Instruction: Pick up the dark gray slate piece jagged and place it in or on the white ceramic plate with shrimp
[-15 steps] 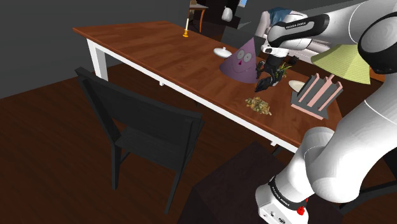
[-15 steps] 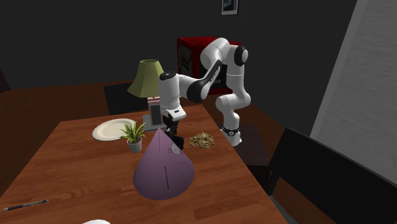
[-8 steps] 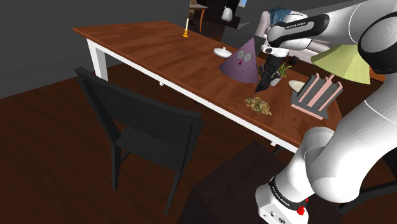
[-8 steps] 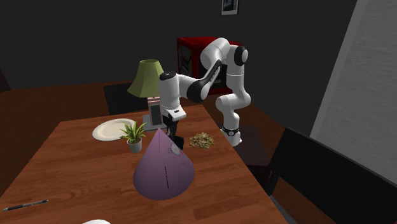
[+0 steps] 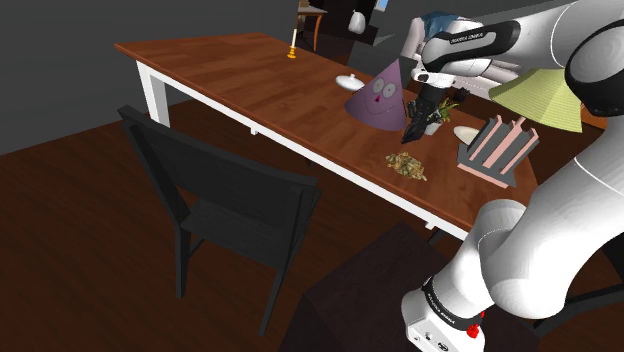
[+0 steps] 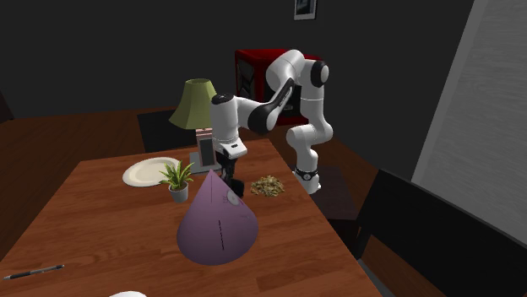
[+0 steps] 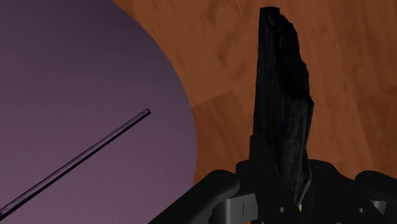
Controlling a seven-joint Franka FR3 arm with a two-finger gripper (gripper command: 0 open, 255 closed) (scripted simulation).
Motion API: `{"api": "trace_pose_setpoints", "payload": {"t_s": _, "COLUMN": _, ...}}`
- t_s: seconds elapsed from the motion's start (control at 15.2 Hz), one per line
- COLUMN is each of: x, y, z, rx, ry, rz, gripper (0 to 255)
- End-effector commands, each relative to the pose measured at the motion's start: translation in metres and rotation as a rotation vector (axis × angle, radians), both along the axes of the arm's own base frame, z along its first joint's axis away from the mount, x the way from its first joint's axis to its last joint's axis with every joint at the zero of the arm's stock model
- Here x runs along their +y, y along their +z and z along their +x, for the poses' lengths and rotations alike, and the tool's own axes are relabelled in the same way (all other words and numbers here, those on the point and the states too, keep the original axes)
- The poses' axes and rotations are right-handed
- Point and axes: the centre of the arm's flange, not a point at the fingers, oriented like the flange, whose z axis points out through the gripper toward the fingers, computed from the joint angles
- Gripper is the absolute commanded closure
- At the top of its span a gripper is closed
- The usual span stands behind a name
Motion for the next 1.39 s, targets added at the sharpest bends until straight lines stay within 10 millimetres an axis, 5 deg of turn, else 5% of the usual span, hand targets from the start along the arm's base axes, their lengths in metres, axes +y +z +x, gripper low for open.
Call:
{"api": "trace_pose_setpoints", "payload": {"t_s": 0.0, "x": 0.0, "y": 0.01, "z": 0.0, "rx": 0.0, "ry": 0.0, "rz": 0.0, "gripper": 255}}
{"api": "trace_pose_setpoints", "payload": {"t_s": 1.19, "x": 0.0, "y": 0.103, "z": 0.0, "rx": 0.0, "ry": 0.0, "rz": 0.0, "gripper": 255}}
{"api": "trace_pose_setpoints", "payload": {"t_s": 1.32, "x": 0.023, "y": 0.105, "z": -0.013, "rx": 0.0, "ry": 0.0, "rz": 0.0, "gripper": 255}}
